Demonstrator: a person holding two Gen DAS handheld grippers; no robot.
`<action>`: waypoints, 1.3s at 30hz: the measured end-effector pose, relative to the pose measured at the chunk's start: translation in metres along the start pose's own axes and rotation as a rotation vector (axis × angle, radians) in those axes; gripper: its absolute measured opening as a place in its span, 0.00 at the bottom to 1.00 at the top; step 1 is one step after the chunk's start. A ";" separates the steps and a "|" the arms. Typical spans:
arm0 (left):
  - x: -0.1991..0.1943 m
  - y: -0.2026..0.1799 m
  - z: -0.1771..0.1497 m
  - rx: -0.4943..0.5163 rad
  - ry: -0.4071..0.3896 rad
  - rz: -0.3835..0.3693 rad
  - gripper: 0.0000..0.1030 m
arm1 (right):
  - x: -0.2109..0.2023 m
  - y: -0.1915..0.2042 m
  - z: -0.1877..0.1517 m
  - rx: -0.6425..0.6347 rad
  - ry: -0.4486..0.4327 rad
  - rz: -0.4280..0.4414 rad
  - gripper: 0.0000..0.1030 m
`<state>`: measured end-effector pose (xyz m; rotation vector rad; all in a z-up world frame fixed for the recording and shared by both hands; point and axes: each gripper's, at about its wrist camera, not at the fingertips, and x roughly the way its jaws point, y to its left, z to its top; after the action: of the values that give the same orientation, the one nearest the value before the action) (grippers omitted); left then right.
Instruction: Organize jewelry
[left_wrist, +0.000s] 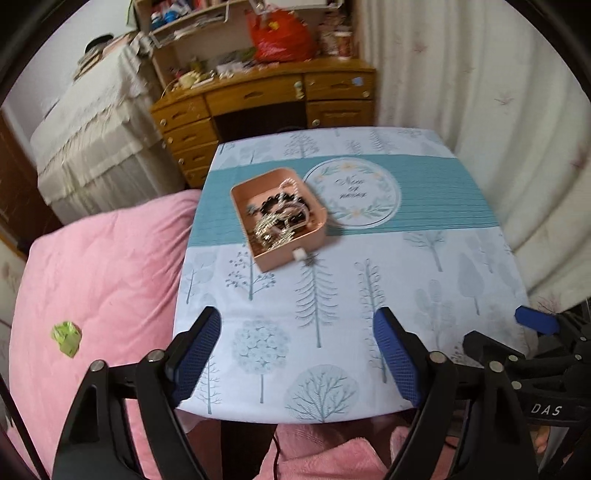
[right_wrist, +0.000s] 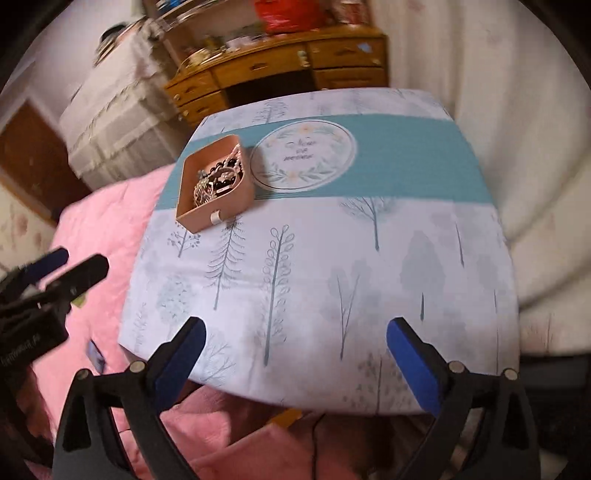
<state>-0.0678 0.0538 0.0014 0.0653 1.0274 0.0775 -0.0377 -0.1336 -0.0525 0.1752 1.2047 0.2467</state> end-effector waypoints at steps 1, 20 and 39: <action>-0.005 -0.004 -0.001 0.006 -0.012 -0.001 0.94 | -0.003 -0.001 -0.002 0.019 -0.002 0.020 0.96; -0.009 -0.002 -0.010 -0.095 0.020 -0.032 0.97 | -0.052 0.022 -0.006 -0.053 -0.119 0.010 0.97; -0.016 -0.006 -0.006 -0.107 -0.011 -0.004 0.99 | -0.056 0.021 -0.004 -0.081 -0.149 -0.014 1.00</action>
<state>-0.0811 0.0460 0.0113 -0.0337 1.0112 0.1288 -0.0621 -0.1291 0.0020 0.1124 1.0464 0.2658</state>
